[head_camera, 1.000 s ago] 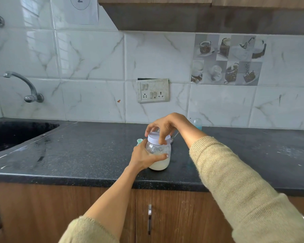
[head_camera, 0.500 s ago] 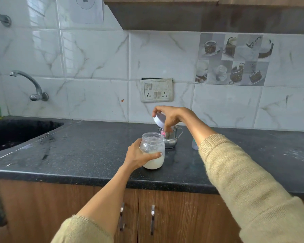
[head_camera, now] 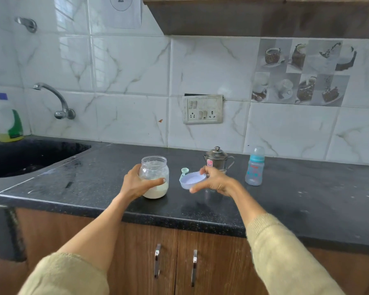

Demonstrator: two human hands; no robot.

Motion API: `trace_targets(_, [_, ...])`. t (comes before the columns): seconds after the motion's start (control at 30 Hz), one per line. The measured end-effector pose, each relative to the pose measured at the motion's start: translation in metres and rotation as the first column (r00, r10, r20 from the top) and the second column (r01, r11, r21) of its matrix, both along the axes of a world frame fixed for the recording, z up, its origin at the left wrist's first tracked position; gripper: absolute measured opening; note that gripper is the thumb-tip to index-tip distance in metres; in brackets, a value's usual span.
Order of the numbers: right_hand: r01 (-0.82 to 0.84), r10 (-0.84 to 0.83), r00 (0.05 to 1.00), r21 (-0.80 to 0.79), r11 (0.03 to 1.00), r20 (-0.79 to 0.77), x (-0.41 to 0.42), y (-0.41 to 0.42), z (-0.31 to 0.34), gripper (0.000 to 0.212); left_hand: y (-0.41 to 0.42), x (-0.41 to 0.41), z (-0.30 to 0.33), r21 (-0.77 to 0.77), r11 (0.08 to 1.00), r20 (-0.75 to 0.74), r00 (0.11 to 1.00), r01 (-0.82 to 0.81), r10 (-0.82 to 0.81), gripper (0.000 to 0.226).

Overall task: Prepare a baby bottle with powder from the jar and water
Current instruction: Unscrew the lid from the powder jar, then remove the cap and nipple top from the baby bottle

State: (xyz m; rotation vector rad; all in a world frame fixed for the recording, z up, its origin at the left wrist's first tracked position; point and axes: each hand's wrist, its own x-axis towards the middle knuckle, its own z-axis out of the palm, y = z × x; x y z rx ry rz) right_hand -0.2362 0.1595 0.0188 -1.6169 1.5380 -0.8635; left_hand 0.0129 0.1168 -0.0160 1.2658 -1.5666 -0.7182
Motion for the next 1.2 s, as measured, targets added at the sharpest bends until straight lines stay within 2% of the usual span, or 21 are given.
trace_targets(0.4, [-0.029,0.02,0.993,-0.081,0.996,-0.118,0.006,-0.004,-0.045,0.054,0.003,0.008,-0.007,0.001,1.0,-0.064,0.998,0.006,-0.006,0.084])
trace_targets(0.47, [-0.037,0.025,0.986,-0.071,0.997,-0.162,0.008,-0.005,-0.045,0.057,0.008,0.006,-0.006,-0.033,0.999,-0.06,0.998,0.007,-0.009,0.093])
trace_targets(0.57, [-0.053,0.044,0.974,-0.032,0.998,-0.223,0.007,-0.007,-0.043,0.063,0.016,-0.006,-0.005,-0.225,0.956,-0.001,0.981,-0.19,0.195,0.135])
trace_targets(0.63, [-0.063,0.059,0.971,-0.007,0.998,-0.233,0.002,-0.008,-0.039,0.068,0.028,-0.023,-0.001,-0.402,0.869,-0.01,0.95,-0.289,0.311,0.14])
trace_targets(0.73, [-0.03,0.026,0.993,-0.029,0.999,-0.115,-0.012,-0.003,-0.03,0.077,0.043,-0.061,0.011,-0.607,0.769,0.031,0.961,-0.201,0.275,0.133])
trace_targets(0.8, [0.026,-0.026,1.0,-0.058,0.998,0.002,-0.028,0.002,-0.024,0.078,0.053,-0.091,0.016,-0.672,0.738,0.072,0.985,-0.067,0.155,0.13])
trace_targets(0.9, [0.157,-0.15,0.987,-0.118,0.981,0.064,-0.06,0.01,-0.018,0.075,0.067,-0.132,0.025,-0.595,0.797,0.08,0.995,0.101,-0.066,0.129])
trace_targets(1.03, [0.331,-0.324,0.943,-0.114,0.937,0.076,-0.105,0.02,-0.021,0.08,0.071,-0.182,0.025,-0.362,0.913,-0.032,0.977,0.187,-0.213,0.126])
trace_targets(1.13, [0.468,-0.456,0.883,-0.115,0.876,0.116,-0.129,0.022,-0.025,0.088,0.061,-0.213,0.022,-0.213,0.94,-0.134,0.945,0.267,-0.299,0.119])
trace_targets(1.2, [0.539,-0.522,0.841,-0.131,0.832,0.142,-0.139,0.02,-0.026,0.086,0.053,-0.231,0.02,-0.128,0.937,-0.174,0.923,0.324,-0.343,0.109])
